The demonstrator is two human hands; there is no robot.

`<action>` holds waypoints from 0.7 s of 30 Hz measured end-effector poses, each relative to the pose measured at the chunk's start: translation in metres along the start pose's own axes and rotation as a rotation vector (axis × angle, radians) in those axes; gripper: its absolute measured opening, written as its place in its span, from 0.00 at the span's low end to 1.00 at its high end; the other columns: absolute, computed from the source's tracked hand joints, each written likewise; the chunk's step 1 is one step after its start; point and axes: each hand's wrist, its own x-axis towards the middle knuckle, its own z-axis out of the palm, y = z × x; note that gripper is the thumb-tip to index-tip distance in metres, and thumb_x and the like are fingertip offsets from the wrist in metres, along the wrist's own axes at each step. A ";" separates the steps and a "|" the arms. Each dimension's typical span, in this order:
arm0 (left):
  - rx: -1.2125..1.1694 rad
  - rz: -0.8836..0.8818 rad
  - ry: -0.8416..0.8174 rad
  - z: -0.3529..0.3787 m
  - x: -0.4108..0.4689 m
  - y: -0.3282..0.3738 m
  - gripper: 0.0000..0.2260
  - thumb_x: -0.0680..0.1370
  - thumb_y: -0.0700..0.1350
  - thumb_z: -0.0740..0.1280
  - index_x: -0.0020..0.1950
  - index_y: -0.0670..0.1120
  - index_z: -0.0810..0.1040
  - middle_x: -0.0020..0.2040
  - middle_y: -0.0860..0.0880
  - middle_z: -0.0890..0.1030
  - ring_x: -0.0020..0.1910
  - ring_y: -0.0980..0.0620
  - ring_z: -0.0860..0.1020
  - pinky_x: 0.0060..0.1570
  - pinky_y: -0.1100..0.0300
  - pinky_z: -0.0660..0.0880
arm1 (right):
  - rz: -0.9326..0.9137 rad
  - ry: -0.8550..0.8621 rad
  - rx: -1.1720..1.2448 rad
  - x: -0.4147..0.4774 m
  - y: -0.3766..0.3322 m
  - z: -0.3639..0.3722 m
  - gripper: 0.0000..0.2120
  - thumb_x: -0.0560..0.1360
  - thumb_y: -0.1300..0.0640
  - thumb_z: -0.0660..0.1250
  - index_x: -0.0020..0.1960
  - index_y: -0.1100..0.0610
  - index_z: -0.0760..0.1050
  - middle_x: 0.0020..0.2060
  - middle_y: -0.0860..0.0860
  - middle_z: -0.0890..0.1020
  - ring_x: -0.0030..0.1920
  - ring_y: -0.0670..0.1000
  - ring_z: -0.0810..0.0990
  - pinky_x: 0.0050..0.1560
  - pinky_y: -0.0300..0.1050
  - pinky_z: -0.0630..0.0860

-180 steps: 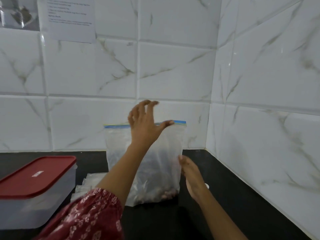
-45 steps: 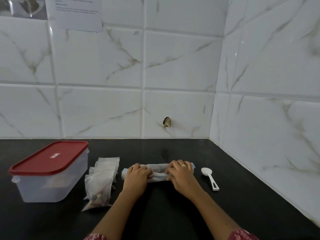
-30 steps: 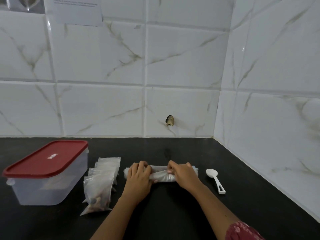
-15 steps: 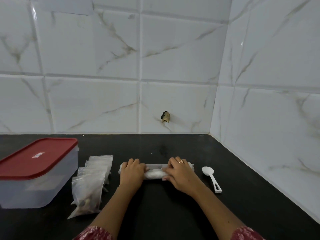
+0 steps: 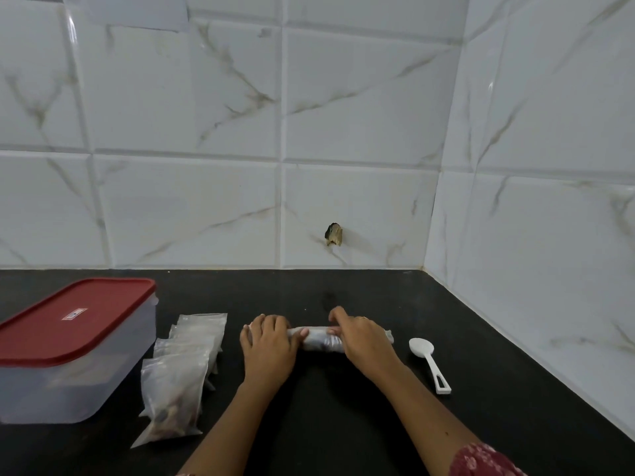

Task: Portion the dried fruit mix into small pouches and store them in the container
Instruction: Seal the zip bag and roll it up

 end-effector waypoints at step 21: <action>-0.648 -0.199 -0.019 0.006 0.004 0.056 0.22 0.80 0.46 0.59 0.72 0.42 0.61 0.71 0.40 0.62 0.68 0.41 0.65 0.65 0.52 0.63 | 0.649 -0.228 0.688 -0.008 0.021 -0.021 0.20 0.79 0.44 0.54 0.56 0.58 0.75 0.44 0.57 0.82 0.48 0.57 0.81 0.51 0.48 0.76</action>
